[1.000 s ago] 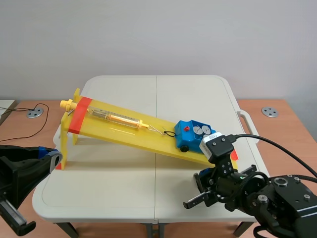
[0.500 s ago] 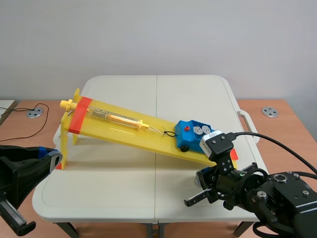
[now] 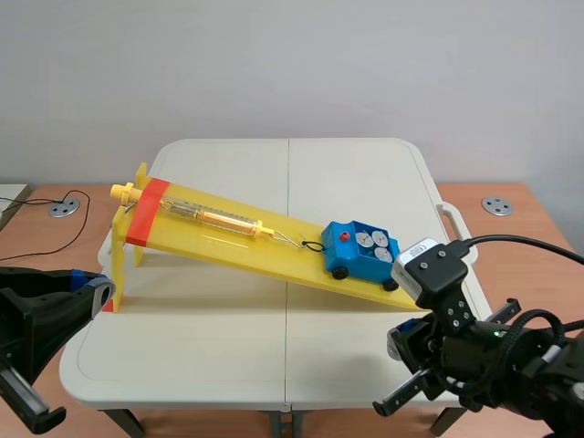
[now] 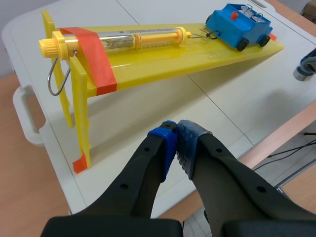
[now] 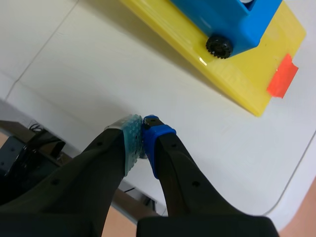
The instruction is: Place the four metal weights on the blue cart on the ramp.
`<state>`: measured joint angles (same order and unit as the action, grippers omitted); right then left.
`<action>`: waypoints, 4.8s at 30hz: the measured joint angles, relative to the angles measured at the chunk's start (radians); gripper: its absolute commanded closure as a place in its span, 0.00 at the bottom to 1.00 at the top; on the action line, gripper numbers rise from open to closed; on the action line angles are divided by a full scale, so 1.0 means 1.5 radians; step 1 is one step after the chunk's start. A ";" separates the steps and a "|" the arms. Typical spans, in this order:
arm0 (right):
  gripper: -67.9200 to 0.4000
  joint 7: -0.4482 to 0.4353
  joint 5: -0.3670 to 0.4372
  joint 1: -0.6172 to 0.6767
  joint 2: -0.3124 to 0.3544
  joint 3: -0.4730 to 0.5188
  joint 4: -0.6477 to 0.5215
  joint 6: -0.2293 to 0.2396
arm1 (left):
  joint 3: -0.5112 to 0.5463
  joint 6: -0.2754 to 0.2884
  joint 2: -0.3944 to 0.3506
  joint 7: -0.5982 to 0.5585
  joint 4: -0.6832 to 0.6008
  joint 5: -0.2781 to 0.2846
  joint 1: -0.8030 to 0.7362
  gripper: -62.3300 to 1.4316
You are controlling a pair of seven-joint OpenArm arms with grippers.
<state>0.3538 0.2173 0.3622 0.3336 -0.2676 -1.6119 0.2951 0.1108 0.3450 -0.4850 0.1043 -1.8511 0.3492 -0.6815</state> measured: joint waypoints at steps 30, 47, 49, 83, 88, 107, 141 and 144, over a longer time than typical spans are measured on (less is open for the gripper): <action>0.99 0.087 0.327 -0.009 -0.099 0.280 -0.148 0.017 | 0.000 0.000 0.000 0.000 0.000 0.000 0.000 0.93; 0.99 0.102 0.327 -0.158 -0.153 0.204 0.074 0.018 | 0.000 0.000 0.000 0.000 0.000 0.000 0.000 0.93; 0.99 0.104 0.327 -0.168 -0.158 0.199 0.089 0.018 | 0.000 0.000 0.000 0.000 0.000 0.000 0.000 0.93; 0.98 0.112 0.326 -0.269 -0.184 0.199 0.230 0.017 | 0.000 0.000 0.000 0.000 0.000 0.000 0.000 0.93; 0.98 0.112 0.326 -0.269 -0.184 0.199 0.230 0.017 | 0.000 0.000 0.000 0.000 0.000 0.000 0.000 0.93; 0.58 0.107 0.326 -0.269 -0.184 0.199 0.230 0.084 | 0.000 0.000 0.000 0.000 0.000 0.000 0.000 0.93; 0.56 0.112 0.327 -0.229 -0.124 0.284 0.034 0.225 | 0.000 0.000 0.000 0.000 0.000 0.000 0.000 0.93; 0.56 0.113 0.326 -0.197 -0.097 0.289 -0.006 0.228 | 0.000 0.000 0.000 0.000 0.000 0.000 0.000 0.93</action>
<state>0.5228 0.7067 0.0673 0.1879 0.1658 -1.6207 0.6369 0.1108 0.3450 -0.4850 0.1043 -1.8511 0.3492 -0.6815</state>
